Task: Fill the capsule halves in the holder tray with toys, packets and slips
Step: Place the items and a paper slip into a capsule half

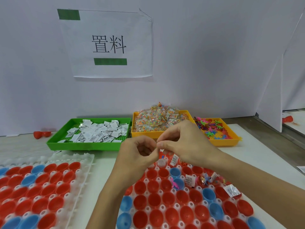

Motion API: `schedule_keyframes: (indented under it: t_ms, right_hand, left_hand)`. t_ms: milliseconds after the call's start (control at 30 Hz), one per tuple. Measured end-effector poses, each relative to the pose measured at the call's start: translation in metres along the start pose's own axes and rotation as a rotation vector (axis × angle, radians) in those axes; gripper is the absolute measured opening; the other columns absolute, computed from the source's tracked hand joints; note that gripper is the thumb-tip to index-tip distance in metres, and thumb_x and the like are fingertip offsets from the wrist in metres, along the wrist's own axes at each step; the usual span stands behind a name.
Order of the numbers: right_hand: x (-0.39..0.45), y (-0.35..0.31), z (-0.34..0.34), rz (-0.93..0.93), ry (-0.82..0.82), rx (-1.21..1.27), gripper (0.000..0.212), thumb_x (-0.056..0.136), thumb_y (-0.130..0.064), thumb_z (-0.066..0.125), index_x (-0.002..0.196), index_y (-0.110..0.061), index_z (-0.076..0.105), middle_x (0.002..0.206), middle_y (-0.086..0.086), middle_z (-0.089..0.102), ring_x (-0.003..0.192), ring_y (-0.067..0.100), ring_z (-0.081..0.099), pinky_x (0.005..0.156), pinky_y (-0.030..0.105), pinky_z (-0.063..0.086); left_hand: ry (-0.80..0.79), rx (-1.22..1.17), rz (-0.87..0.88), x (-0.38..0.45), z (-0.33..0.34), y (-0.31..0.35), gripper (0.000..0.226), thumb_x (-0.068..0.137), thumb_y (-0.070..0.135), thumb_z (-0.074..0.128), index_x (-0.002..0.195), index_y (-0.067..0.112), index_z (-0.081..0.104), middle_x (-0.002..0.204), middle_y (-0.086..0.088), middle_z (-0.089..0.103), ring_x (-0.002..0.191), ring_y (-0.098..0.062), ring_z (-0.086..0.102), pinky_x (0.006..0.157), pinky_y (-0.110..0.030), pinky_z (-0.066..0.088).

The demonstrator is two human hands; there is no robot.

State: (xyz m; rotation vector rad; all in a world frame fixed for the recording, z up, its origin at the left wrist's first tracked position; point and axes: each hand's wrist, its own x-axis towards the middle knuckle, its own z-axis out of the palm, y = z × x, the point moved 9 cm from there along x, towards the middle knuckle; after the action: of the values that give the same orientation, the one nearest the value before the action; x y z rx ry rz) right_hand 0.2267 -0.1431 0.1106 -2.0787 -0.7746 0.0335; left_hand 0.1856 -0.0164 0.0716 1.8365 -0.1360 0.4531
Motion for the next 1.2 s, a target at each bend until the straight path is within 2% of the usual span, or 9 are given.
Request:
schedule_keyframes:
  t_ms: [133,300,367,433,733,867,967,1067,1200]
  right_hand:
    - [-0.006,0.002,-0.009,-0.002,-0.054,-0.165,0.015,0.084,-0.018,0.078,0.072,-0.026,0.078,0.064,-0.016,0.071,0.061,-0.002,0.066,0.057,0.012,0.049]
    - [-0.022,0.026,-0.005,0.101,-0.274,-0.336,0.010,0.084,-0.021,0.079,0.075,-0.023,0.080,0.071,-0.015,0.073,0.070,0.000,0.069,0.070,0.027,0.060]
    - [-0.029,0.033,0.005,0.117,-0.330,-0.358,0.010,0.083,-0.022,0.079,0.074,-0.024,0.079,0.073,-0.016,0.073,0.072,-0.001,0.068,0.069,0.026,0.059]
    - [-0.033,0.038,0.015,0.114,-0.364,-0.391,0.013,0.084,-0.023,0.078,0.072,-0.025,0.077,0.074,-0.016,0.073,0.073,-0.002,0.066,0.063,0.020,0.055]
    - [-0.033,0.053,0.028,0.123,-0.344,-0.475,0.010,0.083,-0.023,0.077,0.073,-0.022,0.078,0.076,-0.012,0.072,0.077,0.005,0.068,0.065,0.023,0.057]
    - [-0.035,0.052,0.029,0.082,-0.336,-0.568,0.009,0.081,-0.031,0.078,0.076,-0.023,0.077,0.076,-0.011,0.068,0.080,0.009,0.063,0.068,0.034,0.057]
    - [-0.036,0.049,0.028,0.056,-0.324,-0.597,0.013,0.082,-0.035,0.079,0.085,-0.029,0.068,0.084,-0.018,0.053,0.082,0.005,0.053,0.064,0.024,0.047]
    - [-0.038,0.046,0.031,0.016,-0.358,-0.593,0.025,0.084,-0.030,0.078,0.101,-0.039,0.062,0.094,-0.022,0.050,0.091,0.001,0.050,0.075,0.023,0.048]
    - [-0.041,0.040,0.038,-0.068,-0.418,-0.635,0.026,0.089,-0.021,0.070,0.111,-0.035,0.068,0.110,-0.017,0.058,0.102,0.002,0.053,0.086,0.028,0.053]
  left_hand:
    - [-0.006,0.050,0.030,0.000,-0.006,-0.004,0.007,0.084,0.016,0.077,0.084,0.022,0.073,0.073,0.000,0.070,0.062,-0.016,0.061,0.056,-0.025,0.049]
    - [0.392,0.044,-0.046,-0.009,-0.070,-0.042,0.016,0.091,0.006,0.063,0.090,0.020,0.071,0.073,-0.003,0.070,0.065,-0.015,0.064,0.061,-0.032,0.051]
    - [0.521,-0.025,-0.113,-0.020,-0.091,-0.066,0.022,0.093,0.002,0.057,0.089,0.019,0.069,0.070,-0.001,0.069,0.062,-0.010,0.059,0.059,-0.028,0.048]
    - [0.588,-0.064,-0.167,-0.029,-0.104,-0.086,0.024,0.095,0.001,0.052,0.088,0.017,0.069,0.071,-0.004,0.067,0.065,-0.017,0.054,0.061,-0.030,0.043]
    - [0.629,-0.156,-0.231,-0.033,-0.106,-0.108,0.026,0.094,0.000,0.047,0.088,0.014,0.068,0.073,-0.007,0.066,0.059,-0.014,0.052,0.053,-0.027,0.037]
    - [0.640,-0.181,-0.232,-0.031,-0.106,-0.110,0.024,0.093,-0.003,0.047,0.087,0.010,0.066,0.073,-0.010,0.065,0.057,-0.014,0.051,0.045,-0.017,0.036]
    - [0.637,-0.180,-0.231,-0.032,-0.107,-0.111,0.023,0.093,-0.003,0.047,0.088,0.008,0.066,0.073,-0.010,0.065,0.058,-0.014,0.052,0.047,-0.020,0.037]
    - [0.635,-0.178,-0.231,-0.032,-0.107,-0.111,0.023,0.093,-0.003,0.047,0.089,0.009,0.067,0.072,-0.008,0.065,0.059,-0.015,0.052,0.052,-0.028,0.036]
    - [0.636,-0.173,-0.235,-0.031,-0.107,-0.111,0.024,0.094,-0.003,0.047,0.088,0.010,0.067,0.072,-0.007,0.065,0.059,-0.016,0.053,0.053,-0.029,0.037]
